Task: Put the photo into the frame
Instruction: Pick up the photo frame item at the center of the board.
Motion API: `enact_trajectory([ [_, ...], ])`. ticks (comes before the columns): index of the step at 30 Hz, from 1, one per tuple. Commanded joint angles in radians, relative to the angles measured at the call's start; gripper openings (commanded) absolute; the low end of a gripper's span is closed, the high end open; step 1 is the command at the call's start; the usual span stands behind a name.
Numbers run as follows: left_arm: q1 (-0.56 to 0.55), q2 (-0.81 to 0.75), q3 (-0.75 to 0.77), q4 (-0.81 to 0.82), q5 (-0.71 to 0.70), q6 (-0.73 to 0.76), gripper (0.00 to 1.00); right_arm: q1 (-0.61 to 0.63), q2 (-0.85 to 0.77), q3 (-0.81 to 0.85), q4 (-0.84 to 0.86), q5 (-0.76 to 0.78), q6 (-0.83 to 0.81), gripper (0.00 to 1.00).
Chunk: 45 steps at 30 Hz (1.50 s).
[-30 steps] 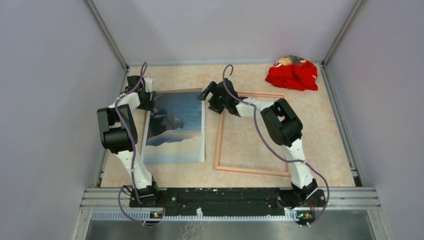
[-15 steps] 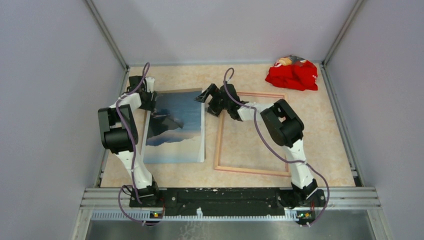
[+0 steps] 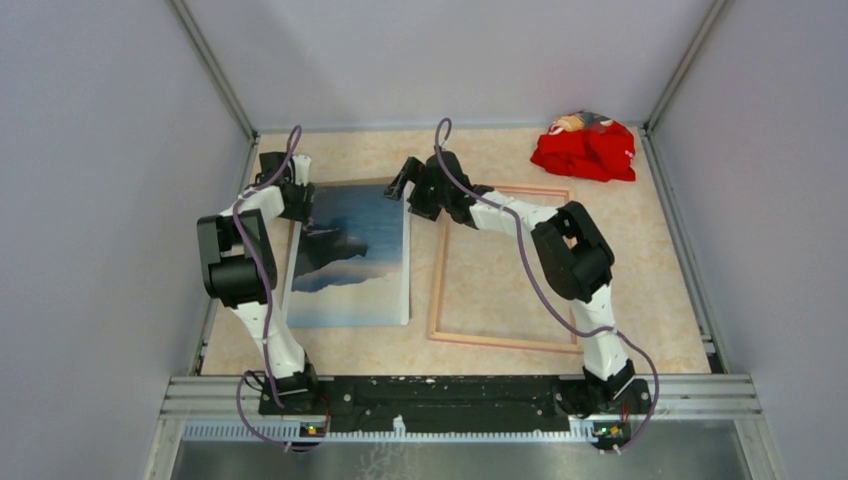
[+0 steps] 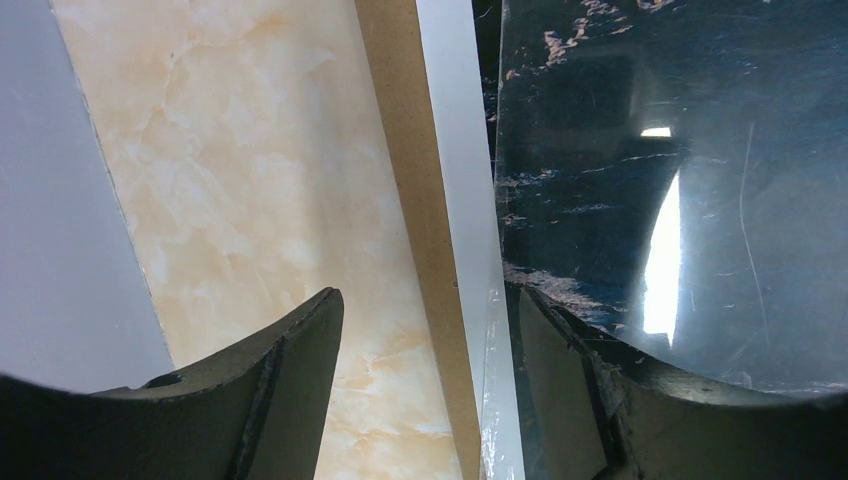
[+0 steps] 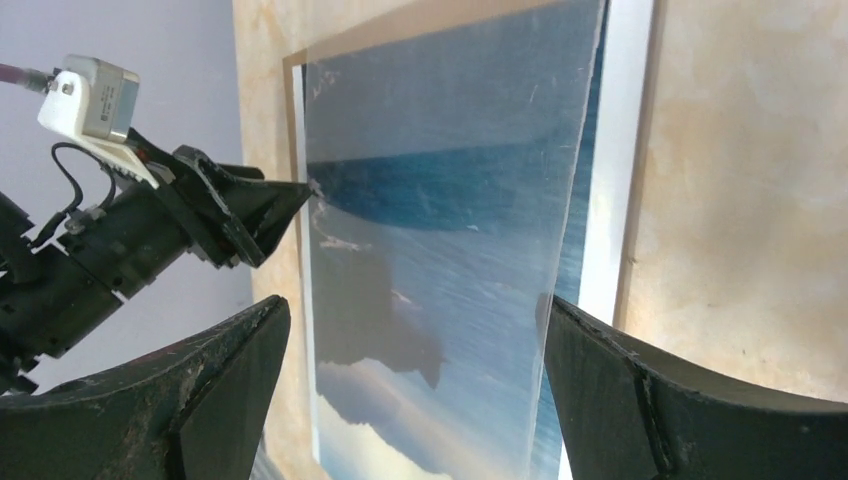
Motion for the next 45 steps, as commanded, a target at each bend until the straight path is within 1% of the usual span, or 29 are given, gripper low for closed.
enact_trajectory([
  [1, -0.012, 0.026, -0.054, -0.109, 0.012, 0.005, 0.72, 0.051, 0.029, 0.164, -0.206, 0.117, -0.144, 0.92],
  [5, -0.012, 0.024, -0.056, -0.110, 0.012, 0.004, 0.72, 0.054, 0.036, 0.159, -0.184, 0.097, -0.135, 0.92],
  [8, -0.012, 0.020, -0.056, -0.112, 0.012, 0.006, 0.72, 0.051, 0.028, 0.115, -0.109, 0.051, -0.102, 0.90],
  [11, -0.012, 0.015, -0.057, -0.114, 0.012, 0.005, 0.72, 0.041, 0.006, 0.035, 0.029, -0.021, -0.047, 0.81],
  [14, -0.012, 0.014, -0.058, -0.115, 0.015, 0.005, 0.72, 0.032, -0.002, -0.015, 0.137, -0.076, 0.004, 0.68],
  [15, -0.013, 0.015, -0.060, -0.115, 0.014, 0.005, 0.72, 0.030, -0.001, -0.024, 0.163, -0.092, 0.017, 0.65],
  [19, -0.012, 0.015, -0.063, -0.115, 0.013, 0.004, 0.71, 0.029, 0.008, -0.054, 0.234, -0.133, 0.057, 0.62],
  [20, -0.013, 0.014, -0.063, -0.115, 0.013, 0.003, 0.71, 0.029, 0.007, -0.069, 0.254, -0.137, 0.072, 0.59],
  [21, -0.013, 0.014, -0.064, -0.117, 0.015, 0.004, 0.71, 0.028, 0.005, -0.085, 0.274, -0.138, 0.085, 0.55],
  [22, -0.013, 0.014, -0.063, -0.117, 0.016, 0.002, 0.71, 0.029, 0.005, -0.097, 0.291, -0.139, 0.097, 0.49],
  [25, -0.013, 0.009, -0.062, -0.120, 0.016, 0.003, 0.71, 0.027, 0.007, -0.100, 0.297, -0.142, 0.105, 0.18],
  [26, -0.013, 0.008, -0.059, -0.125, 0.016, 0.004, 0.71, 0.026, 0.007, -0.097, 0.292, -0.144, 0.105, 0.10],
  [27, -0.012, 0.005, -0.052, -0.131, 0.015, 0.000, 0.73, 0.022, 0.004, -0.091, 0.286, -0.146, 0.106, 0.03],
  [28, -0.011, 0.001, -0.040, -0.145, 0.014, 0.003, 0.78, 0.017, 0.001, -0.086, 0.279, -0.152, 0.105, 0.00],
  [29, -0.010, -0.005, -0.024, -0.174, 0.016, 0.003, 0.85, 0.009, -0.009, -0.082, 0.276, -0.161, 0.106, 0.00],
  [30, -0.010, -0.016, -0.003, -0.200, 0.024, 0.000, 0.94, 0.000, -0.028, -0.087, 0.278, -0.171, 0.110, 0.00],
  [31, -0.010, -0.034, 0.019, -0.233, 0.036, 0.002, 0.98, -0.009, -0.049, -0.094, 0.281, -0.185, 0.111, 0.00],
  [34, -0.010, -0.091, 0.126, -0.361, 0.106, 0.007, 0.98, -0.051, -0.134, -0.100, 0.224, -0.252, 0.072, 0.00],
  [37, -0.012, -0.134, 0.250, -0.466, 0.180, 0.016, 0.99, -0.105, -0.254, -0.114, 0.085, -0.325, -0.011, 0.00],
  [39, -0.022, -0.157, 0.304, -0.512, 0.227, 0.019, 0.98, -0.152, -0.346, -0.140, -0.044, -0.370, -0.087, 0.00],
  [41, -0.061, -0.175, 0.332, -0.542, 0.238, 0.018, 0.98, -0.204, -0.448, -0.187, -0.158, -0.417, -0.147, 0.00],
  [44, -0.146, -0.199, 0.303, -0.540, 0.221, 0.008, 0.98, -0.293, -0.609, -0.282, -0.284, -0.471, -0.216, 0.00],
  [45, -0.191, -0.204, 0.291, -0.535, 0.225, -0.005, 0.98, -0.322, -0.687, -0.308, -0.339, -0.468, -0.249, 0.00],
])
